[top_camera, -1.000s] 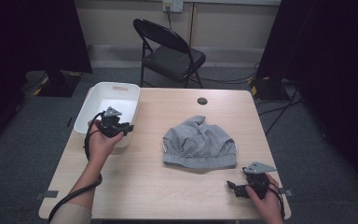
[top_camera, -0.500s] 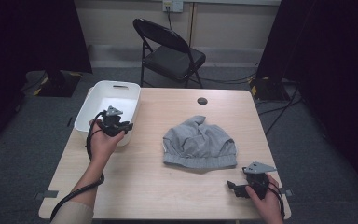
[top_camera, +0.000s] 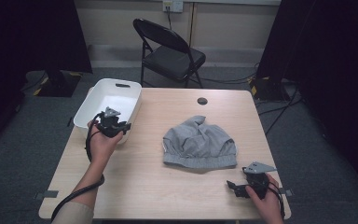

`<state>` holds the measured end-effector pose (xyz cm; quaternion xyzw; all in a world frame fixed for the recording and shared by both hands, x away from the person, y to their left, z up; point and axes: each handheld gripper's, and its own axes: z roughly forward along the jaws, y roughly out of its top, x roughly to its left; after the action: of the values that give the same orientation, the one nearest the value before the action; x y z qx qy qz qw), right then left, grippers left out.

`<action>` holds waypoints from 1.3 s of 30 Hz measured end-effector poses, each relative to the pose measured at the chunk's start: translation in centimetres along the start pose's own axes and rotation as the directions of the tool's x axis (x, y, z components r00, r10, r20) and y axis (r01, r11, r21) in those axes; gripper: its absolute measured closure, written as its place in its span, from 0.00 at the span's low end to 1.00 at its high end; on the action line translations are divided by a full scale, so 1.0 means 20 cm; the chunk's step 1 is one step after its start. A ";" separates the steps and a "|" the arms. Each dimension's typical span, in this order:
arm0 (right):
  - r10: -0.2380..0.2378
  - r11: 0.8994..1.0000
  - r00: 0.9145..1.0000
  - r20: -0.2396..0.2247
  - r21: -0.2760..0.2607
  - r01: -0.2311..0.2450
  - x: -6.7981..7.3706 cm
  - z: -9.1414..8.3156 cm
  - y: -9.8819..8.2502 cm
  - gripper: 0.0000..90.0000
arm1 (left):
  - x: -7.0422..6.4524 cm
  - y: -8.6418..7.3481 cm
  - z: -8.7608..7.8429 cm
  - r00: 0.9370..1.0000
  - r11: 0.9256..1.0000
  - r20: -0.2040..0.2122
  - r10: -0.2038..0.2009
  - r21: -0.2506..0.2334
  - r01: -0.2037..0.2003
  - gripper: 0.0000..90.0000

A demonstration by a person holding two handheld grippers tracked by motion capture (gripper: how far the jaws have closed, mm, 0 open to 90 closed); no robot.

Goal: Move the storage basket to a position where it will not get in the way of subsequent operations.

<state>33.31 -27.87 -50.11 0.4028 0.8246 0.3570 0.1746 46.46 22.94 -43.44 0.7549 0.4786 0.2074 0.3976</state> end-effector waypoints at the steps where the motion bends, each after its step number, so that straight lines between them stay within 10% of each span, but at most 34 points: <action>1: 0.000 1.000 1.000 0.000 0.000 0.000 0.00 0.00 0.00 0.13 | 0.00 0.00 -0.01 1.000 1.000 0.001 0.000 -0.002 0.000 0.80; 12: 0.001 1.000 1.000 0.000 0.001 -0.001 0.00 0.00 0.00 0.13 | -0.04 -0.03 -0.09 0.998 0.998 -0.005 0.059 -0.014 -0.059 0.75; 21: 0.001 1.000 1.000 0.000 0.001 -0.001 0.00 0.00 0.00 0.13 | -0.01 -0.04 -0.12 0.999 0.999 -0.017 0.035 -0.004 -0.035 0.92; 39: 0.000 1.000 1.000 0.000 0.000 0.000 0.00 0.00 0.00 0.13 | 0.03 0.02 -0.06 1.000 1.000 -0.025 0.010 0.008 -0.009 0.95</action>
<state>33.31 -27.86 -50.11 0.4029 0.8245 0.3569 0.1746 46.11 23.89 -42.52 0.7560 0.4809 0.2170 0.3874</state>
